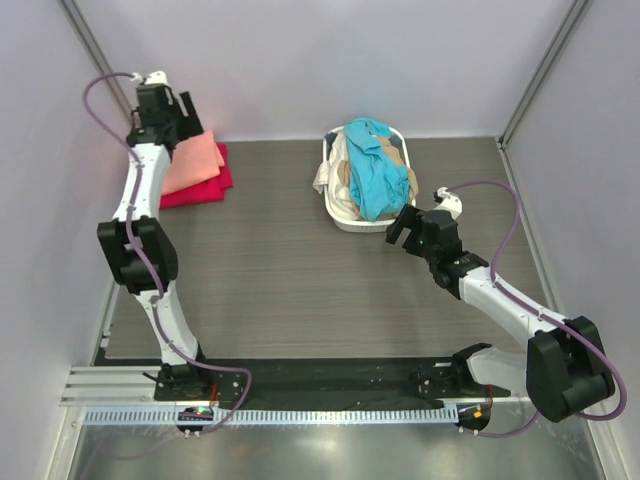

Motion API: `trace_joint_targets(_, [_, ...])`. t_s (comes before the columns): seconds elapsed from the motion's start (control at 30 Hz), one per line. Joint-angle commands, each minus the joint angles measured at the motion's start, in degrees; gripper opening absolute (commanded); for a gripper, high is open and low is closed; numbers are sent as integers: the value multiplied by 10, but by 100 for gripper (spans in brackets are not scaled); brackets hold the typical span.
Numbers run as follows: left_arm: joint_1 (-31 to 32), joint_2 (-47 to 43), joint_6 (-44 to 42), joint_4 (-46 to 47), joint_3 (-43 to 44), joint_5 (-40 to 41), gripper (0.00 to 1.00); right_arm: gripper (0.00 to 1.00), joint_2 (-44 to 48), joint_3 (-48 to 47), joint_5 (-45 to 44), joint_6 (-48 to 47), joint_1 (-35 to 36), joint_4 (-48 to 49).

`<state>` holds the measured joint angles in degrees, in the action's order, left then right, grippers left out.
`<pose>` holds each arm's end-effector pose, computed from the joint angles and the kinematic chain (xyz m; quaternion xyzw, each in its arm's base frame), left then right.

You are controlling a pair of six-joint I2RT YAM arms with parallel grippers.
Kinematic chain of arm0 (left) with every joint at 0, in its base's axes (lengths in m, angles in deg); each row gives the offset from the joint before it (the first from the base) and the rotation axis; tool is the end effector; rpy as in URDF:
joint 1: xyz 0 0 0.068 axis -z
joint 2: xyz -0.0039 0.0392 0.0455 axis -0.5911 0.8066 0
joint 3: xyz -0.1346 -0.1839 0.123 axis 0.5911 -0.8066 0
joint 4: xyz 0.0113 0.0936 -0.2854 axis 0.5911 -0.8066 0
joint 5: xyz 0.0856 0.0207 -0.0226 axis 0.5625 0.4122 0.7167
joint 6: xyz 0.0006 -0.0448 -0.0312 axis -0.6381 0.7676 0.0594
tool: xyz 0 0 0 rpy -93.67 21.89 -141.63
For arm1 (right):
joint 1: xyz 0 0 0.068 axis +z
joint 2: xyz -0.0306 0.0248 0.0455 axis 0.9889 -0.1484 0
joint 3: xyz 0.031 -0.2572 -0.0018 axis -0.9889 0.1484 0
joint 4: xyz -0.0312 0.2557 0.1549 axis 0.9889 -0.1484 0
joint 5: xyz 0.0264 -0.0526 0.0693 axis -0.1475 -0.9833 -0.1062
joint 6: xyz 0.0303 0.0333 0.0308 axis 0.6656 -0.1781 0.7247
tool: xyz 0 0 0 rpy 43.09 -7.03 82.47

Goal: Fold and stack the t-shirts

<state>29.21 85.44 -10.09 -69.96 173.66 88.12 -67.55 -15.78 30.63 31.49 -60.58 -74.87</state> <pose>0.5080 0.0646 0.3470 -0.1673 0.8310 -0.0094 0.5304 0.2763 0.0969 0.1887 0.1440 0.8528 0.1380 0.4827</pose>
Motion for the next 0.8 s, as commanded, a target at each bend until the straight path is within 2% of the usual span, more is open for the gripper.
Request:
trace_joint_targets(0.0, [49,55,-49,-13,-20,51,78,100,2,-24,0,-7,-1,14])
trace_joint_targets(0.17, [95,123,-70,-50,36,89,73,99,2,-21,1,-7,-1,18])
trace_joint_targets(0.33, [128,174,-107,-68,81,178,67,100,3,-19,4,-8,-1,21])
trace_joint_targets(0.47, [131,172,-115,-56,76,221,62,100,2,-19,5,-9,-1,22])
trace_joint_targets(0.77, [135,159,-136,-26,49,262,59,100,-5,-22,7,-10,-1,22])
